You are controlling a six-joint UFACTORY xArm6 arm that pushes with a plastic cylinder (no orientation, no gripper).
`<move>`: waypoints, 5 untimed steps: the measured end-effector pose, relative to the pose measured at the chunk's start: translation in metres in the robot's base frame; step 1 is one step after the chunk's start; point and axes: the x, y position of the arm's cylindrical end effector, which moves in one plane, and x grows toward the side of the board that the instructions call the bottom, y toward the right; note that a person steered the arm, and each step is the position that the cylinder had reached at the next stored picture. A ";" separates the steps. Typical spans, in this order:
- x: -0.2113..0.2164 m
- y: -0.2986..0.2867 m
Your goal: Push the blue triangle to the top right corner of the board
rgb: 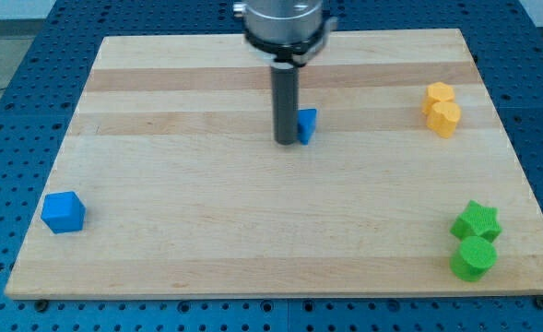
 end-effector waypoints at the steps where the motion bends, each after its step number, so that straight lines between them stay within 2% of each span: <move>1: -0.024 0.037; 3: -0.078 0.115; 4: -0.112 0.131; 5: -0.131 0.099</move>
